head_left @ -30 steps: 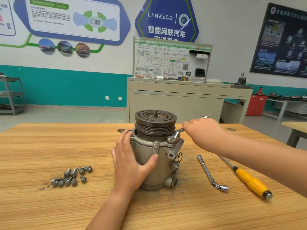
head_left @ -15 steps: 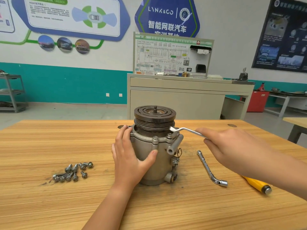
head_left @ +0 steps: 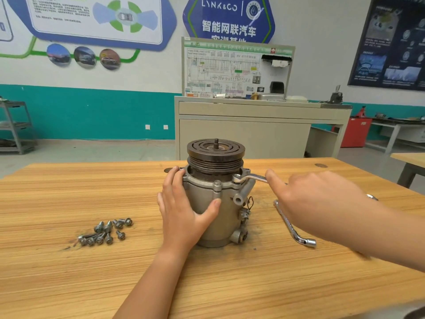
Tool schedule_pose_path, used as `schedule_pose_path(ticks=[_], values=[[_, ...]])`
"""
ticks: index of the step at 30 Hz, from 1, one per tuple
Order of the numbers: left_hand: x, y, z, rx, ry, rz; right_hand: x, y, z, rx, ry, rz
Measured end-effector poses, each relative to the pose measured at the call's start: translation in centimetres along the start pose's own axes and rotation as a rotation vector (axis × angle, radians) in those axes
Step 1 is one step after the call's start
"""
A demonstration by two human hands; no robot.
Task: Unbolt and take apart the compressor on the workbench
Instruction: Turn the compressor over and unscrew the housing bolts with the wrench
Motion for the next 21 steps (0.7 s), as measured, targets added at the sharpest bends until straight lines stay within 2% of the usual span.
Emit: schedule_pose_path(ticks=[6, 10, 14, 16, 19, 21], values=[[0.2, -0.1, 0.0, -0.002, -0.002, -0.001, 3.7, 1.5, 5.2, 0.053, 0.066, -0.055], [0.2, -0.1, 0.0, -0.004, 0.002, 0.01, 1.6, 3.0, 9.4, 0.163, 0.036, 0.045], [0.2, -0.1, 0.0, -0.002, -0.001, 0.003, 1.9, 3.7, 9.0, 0.255, 0.079, 0.155], [0.1, -0.1, 0.0, -0.005, -0.003, -0.003, 3.7, 3.4, 7.1, 0.291, 0.174, 0.316], [0.1, 0.0, 0.0, -0.004, -0.006, -0.009, 5.7, 1.7, 3.0, 0.418, 0.266, 0.738], [0.1, 0.0, 0.0, -0.007, -0.008, -0.004, 5.8, 0.3, 0.7, 0.43, 0.262, 0.787]])
Point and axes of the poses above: each hand's wrist, its own z-axis towards the middle knuckle, its own y-axis out of the palm, x = y × z, the point moved 8 cm from there along z, towards the middle knuckle, and after that the axes turned 2 degrees about z, right-handed, at the moved point
